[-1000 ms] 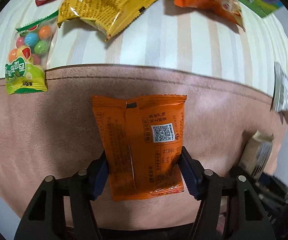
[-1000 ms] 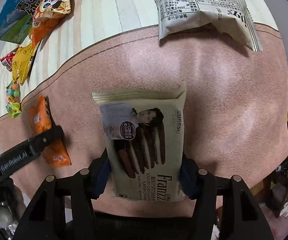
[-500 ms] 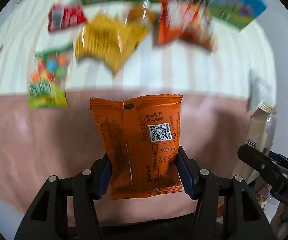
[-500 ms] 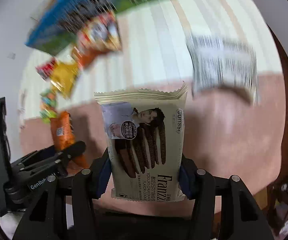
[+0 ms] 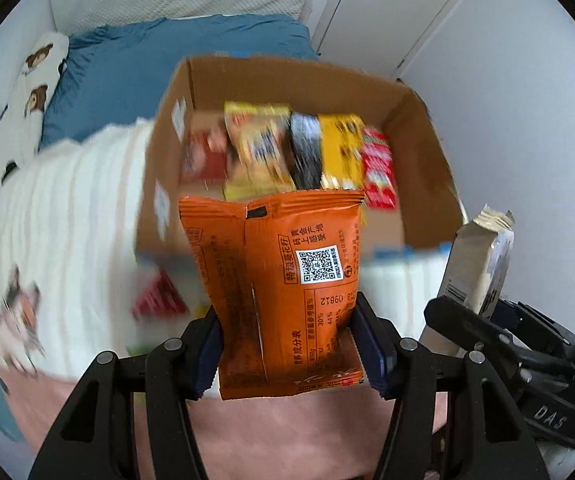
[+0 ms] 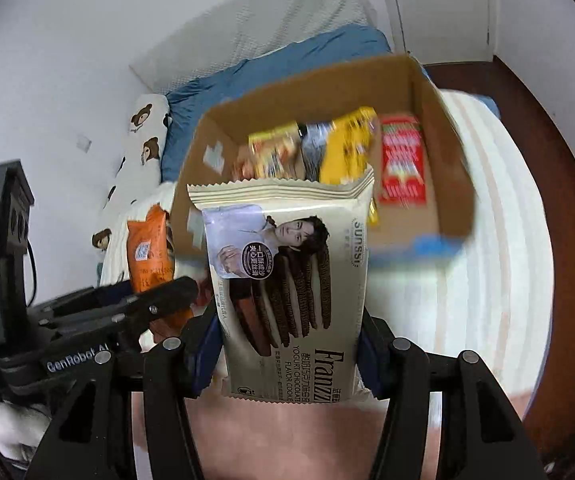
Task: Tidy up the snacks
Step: 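Carry both packs into the box and open both tools to release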
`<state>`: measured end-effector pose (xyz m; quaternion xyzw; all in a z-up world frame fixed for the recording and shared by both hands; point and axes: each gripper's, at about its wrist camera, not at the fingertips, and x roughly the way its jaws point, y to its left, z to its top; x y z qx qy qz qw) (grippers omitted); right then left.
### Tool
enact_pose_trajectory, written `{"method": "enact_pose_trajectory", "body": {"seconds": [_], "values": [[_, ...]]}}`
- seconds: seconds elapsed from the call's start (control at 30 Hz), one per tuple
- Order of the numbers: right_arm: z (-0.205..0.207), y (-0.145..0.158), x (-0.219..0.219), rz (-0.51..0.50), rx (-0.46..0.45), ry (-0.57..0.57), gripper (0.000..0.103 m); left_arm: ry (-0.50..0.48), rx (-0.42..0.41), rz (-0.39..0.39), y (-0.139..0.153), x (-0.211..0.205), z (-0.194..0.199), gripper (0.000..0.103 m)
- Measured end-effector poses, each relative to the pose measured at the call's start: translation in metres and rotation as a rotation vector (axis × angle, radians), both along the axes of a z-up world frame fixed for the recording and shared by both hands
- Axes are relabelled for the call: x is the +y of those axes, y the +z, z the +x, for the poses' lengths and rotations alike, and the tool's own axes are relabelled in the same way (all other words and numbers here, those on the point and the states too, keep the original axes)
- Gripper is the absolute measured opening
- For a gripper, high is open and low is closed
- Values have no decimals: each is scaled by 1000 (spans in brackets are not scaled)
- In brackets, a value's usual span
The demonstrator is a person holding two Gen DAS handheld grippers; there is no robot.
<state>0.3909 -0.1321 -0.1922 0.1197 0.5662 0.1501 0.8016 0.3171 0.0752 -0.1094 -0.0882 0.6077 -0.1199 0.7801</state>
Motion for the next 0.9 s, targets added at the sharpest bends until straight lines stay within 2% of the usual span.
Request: {"method": "enact_pose_trajectory", "body": {"seconds": [0.07,0.2,0.33,0.43,0.63,0.83,0.9], "values": [[32,-4,8,16,28,-2,60,1,45,20,-1,9,45,56],[85,-23,22,8,81,-3,60,18,158,64,-40,10,117,56],[114,-50,47,-5,140,10,60,16,258,83,-71,14,152,56],[128,-75,54,2,195,11,60,-15,312,103,-87,10,167,56],[146,-112,64,12,272,20,60,-18,399,114,-118,11,176,57],[154,-140,69,33,348,47,63,-36,425,174,-131,11,175,57],[155,-146,69,21,372,57,67,-43,428,162,-131,9,175,58]]}}
